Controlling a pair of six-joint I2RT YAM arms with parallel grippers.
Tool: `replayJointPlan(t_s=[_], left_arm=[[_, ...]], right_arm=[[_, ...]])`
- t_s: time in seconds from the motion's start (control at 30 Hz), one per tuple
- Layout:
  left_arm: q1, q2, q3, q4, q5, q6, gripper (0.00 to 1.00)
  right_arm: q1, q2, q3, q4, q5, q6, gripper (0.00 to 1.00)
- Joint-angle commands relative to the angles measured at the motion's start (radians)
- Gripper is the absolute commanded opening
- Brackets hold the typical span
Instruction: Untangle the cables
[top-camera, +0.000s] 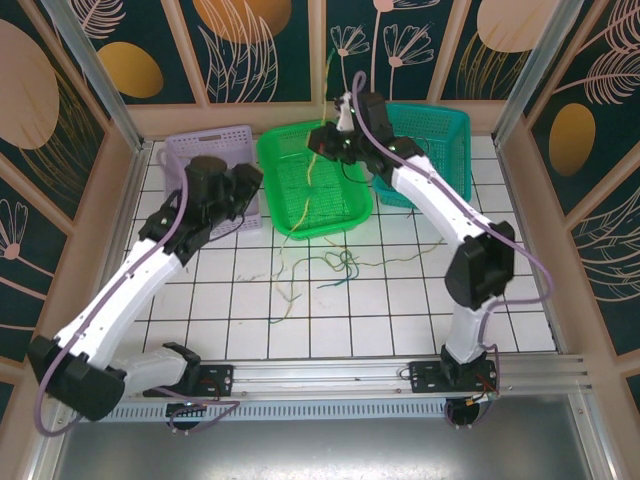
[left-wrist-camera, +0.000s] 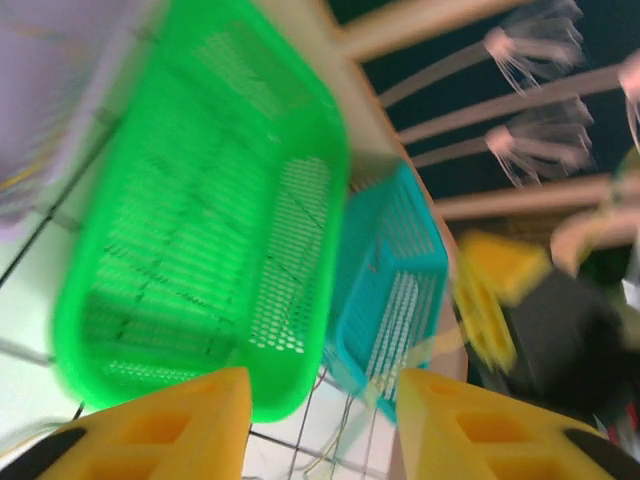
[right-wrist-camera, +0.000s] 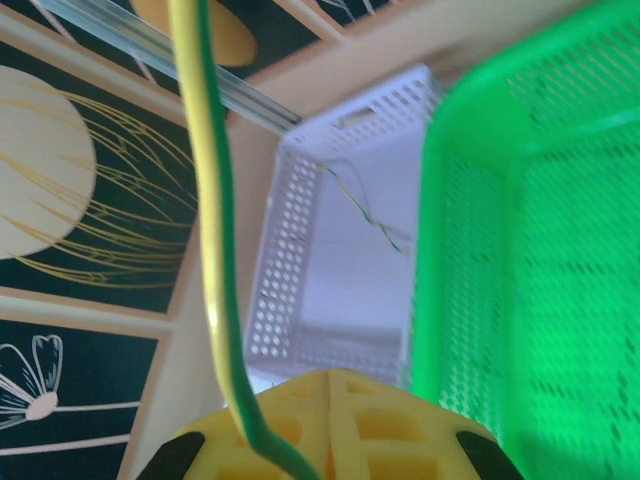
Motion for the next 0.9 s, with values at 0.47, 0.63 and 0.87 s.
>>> replayJointPlan(t_s=[0.47, 0.63, 0.87], left_arm=[[-0.013, 0.142, 0.008, 0.051, 0.218, 0.599, 0.60], [-0.012, 0.177, 0.030, 0.028, 0.152, 0.650, 0.58], [-0.013, 0.202, 0.015, 0.057, 0.168, 0.622, 0.39]], right_arm=[[0.054, 0.173, 0.293, -0.150, -0.164, 0.055, 0.00], [0.066, 0.167, 0.278, -0.162, -0.192, 0.067, 0.00], [0.076, 0.145, 0.217, -0.106, -0.219, 0.115, 0.00]])
